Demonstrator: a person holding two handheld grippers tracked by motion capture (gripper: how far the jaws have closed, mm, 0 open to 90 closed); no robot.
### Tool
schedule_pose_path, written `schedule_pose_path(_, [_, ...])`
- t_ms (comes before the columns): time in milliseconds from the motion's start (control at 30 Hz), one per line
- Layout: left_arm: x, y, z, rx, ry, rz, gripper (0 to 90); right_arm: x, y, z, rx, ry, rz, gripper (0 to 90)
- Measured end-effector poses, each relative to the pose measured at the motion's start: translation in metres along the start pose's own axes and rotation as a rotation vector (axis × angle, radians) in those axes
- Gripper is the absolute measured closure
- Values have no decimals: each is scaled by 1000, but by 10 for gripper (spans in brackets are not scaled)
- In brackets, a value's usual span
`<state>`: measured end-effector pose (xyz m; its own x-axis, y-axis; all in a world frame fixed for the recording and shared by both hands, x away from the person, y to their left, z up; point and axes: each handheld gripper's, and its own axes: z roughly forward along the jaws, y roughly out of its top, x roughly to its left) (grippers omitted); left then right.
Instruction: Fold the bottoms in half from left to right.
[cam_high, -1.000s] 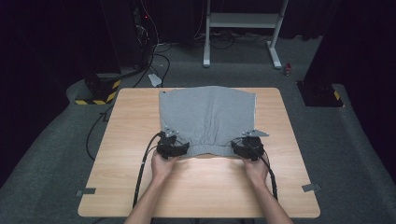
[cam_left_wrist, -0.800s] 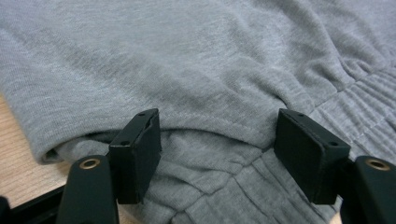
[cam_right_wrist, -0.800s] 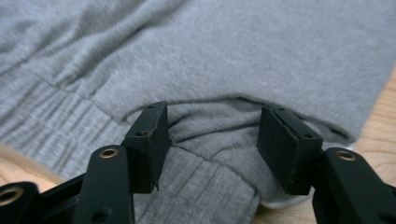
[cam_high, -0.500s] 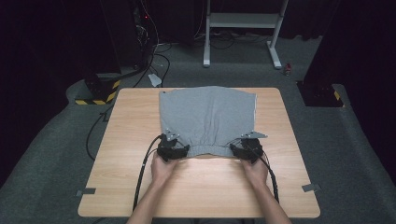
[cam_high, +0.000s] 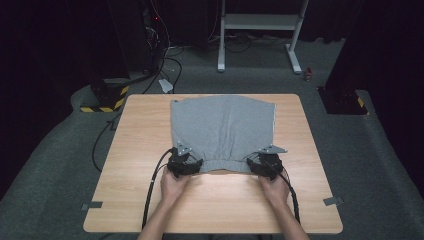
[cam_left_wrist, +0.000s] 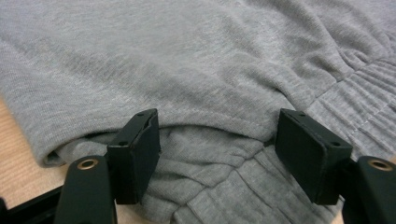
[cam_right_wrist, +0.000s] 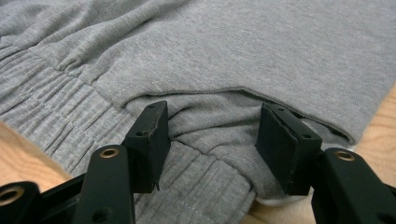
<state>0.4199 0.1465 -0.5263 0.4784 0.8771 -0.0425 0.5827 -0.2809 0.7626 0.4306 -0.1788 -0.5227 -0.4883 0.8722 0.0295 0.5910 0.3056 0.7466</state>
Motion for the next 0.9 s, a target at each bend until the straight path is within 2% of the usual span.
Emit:
schedule_pose_path(67, [-1, -2, -3, 2, -6, 7, 309, 1, -2, -2, 2, 5, 14, 433])
schedule_pose_path(367, [-7, -10, -12, 0, -9, 15, 310, 10, -13, -14, 3, 17, 9, 435])
schedule_pose_path(900, [-18, -24, -27, -1, -27, 21, 311, 17, -25, -27, 2, 30, 8, 434])
